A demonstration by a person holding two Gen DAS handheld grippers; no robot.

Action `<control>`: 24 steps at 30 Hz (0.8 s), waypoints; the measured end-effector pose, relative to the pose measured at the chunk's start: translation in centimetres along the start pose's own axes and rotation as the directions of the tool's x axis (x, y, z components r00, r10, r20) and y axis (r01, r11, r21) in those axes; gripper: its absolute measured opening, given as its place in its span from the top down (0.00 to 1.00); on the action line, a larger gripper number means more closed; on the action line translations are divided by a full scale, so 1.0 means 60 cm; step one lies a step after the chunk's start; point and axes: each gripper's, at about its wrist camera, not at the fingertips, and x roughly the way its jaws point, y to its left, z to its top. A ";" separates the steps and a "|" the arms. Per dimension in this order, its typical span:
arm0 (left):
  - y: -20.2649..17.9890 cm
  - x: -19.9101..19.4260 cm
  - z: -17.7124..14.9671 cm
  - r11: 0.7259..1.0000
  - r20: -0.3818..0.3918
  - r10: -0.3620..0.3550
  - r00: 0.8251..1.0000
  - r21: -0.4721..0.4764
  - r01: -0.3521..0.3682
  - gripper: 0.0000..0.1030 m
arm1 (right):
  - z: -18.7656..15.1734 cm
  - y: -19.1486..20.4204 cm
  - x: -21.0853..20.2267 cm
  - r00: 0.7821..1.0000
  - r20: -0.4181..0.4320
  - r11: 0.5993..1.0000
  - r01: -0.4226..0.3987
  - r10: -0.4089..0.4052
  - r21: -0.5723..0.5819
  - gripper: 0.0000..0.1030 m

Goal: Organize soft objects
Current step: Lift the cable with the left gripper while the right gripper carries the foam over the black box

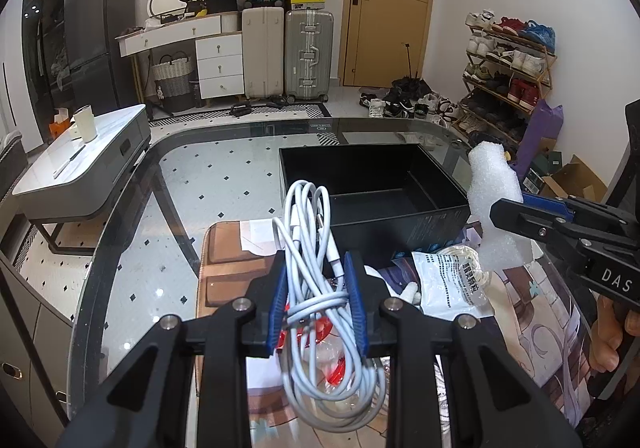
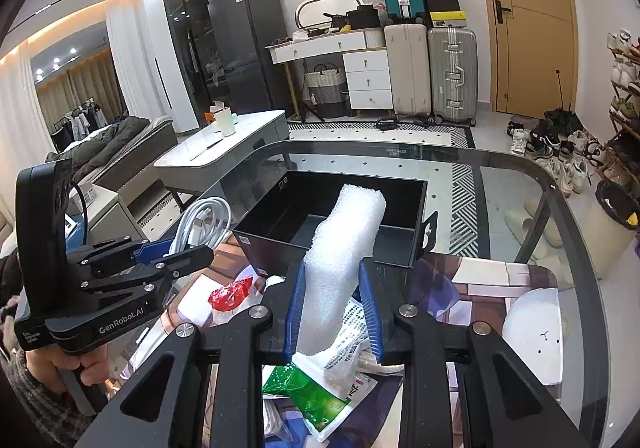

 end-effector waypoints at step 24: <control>0.009 0.025 0.057 1.000 0.031 -0.013 0.999 0.002 0.013 0.75 | 0.070 -0.003 0.017 0.999 0.040 0.999 0.016 -0.014 -0.040 0.74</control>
